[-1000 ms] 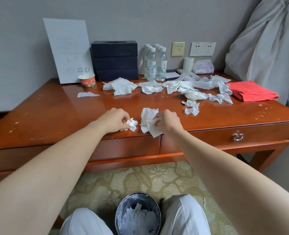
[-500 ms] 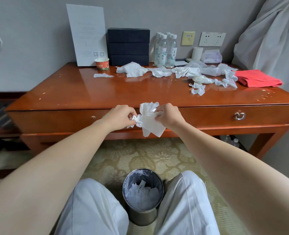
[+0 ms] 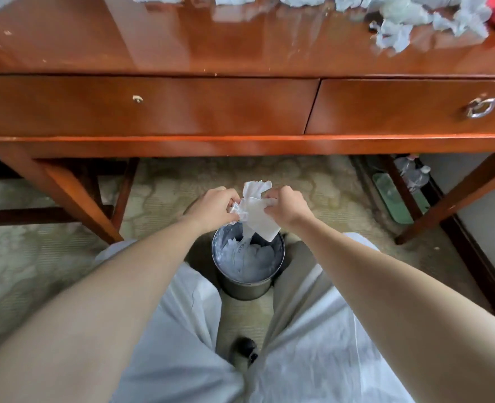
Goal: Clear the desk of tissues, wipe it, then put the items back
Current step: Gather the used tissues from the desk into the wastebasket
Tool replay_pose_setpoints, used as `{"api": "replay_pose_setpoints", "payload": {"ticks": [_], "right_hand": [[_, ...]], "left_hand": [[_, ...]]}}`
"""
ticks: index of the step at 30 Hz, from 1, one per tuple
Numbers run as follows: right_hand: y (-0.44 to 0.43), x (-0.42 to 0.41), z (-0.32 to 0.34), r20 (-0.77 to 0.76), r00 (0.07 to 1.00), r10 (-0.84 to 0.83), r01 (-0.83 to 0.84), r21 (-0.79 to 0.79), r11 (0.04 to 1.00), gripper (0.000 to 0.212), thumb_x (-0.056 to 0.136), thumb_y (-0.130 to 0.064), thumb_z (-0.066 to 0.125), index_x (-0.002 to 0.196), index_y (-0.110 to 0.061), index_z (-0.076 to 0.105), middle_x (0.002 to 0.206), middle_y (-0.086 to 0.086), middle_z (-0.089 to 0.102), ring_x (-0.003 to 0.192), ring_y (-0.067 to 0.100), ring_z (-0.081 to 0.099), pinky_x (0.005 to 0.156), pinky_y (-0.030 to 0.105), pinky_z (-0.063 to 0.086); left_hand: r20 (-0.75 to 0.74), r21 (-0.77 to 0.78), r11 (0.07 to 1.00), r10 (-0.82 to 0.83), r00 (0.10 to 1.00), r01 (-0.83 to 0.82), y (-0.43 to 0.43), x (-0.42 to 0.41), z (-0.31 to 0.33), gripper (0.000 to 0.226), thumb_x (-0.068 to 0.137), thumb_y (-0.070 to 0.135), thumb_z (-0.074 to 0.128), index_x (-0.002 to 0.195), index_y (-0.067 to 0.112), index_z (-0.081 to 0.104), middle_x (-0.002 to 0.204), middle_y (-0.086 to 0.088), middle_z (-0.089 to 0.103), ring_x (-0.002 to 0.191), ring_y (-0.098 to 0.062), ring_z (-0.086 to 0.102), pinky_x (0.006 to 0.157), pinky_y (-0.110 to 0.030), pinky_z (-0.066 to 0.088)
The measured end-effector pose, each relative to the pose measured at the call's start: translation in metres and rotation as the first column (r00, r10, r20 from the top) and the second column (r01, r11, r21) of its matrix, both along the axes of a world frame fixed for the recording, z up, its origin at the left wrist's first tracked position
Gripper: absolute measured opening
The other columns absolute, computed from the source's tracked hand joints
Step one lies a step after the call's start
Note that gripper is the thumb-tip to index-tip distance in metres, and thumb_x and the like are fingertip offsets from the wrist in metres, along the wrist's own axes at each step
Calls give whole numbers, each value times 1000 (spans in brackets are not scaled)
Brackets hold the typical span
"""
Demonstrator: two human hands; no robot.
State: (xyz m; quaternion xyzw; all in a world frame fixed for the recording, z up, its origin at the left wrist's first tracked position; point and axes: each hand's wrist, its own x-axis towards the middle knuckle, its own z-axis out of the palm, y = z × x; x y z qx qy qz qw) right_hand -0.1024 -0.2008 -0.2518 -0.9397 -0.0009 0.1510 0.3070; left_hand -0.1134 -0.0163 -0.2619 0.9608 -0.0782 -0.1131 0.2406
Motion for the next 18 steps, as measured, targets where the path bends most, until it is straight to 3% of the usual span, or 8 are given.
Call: {"api": "replay_pose_setpoints", "payload": {"ticks": [3,5,9,13,18], "right_hand": [[2,13,-33,-69,998,6,-7,-6,1000,48,89,-5,45,132,-19,59,116,15,63,97,30,60,66,27,44],[2,20,-56,-117,993,17,-20,-21,1000,49,86,-5,45,128,-22,61,113,13,64,96,31,60,67,26,42],[5,28,-101,-233,972,27,-38,-39,999,41,81,-3,44,112,-18,66,91,10,62,86,31,56,57,26,36],[11,35,-132,-273,961,38,-54,-51,997,51,84,-4,48,130,-24,60,116,10,66,108,33,58,78,26,43],[17,33,-158,-320,946,54,-77,-62,995,59,84,-4,56,139,-23,50,132,10,59,122,30,52,97,30,42]], "left_hand": [[-85,-31,999,35,996,-38,1,10,-32,30,85,23,74,110,23,56,105,2,57,86,-16,58,83,-40,52],[-130,-23,997,71,989,-75,3,16,-52,30,85,24,75,106,25,54,105,3,57,87,-17,59,82,-40,52],[-232,4,993,119,965,-121,4,24,-94,30,84,24,75,106,22,55,105,1,58,91,-20,59,84,-41,51],[-343,3,990,135,930,-143,7,25,-132,34,85,23,74,113,18,56,117,-3,58,98,-24,59,90,-41,49],[-495,-7,999,38,868,-47,9,20,-162,59,84,29,76,133,12,47,132,-6,51,114,-27,55,96,-39,46]]}}
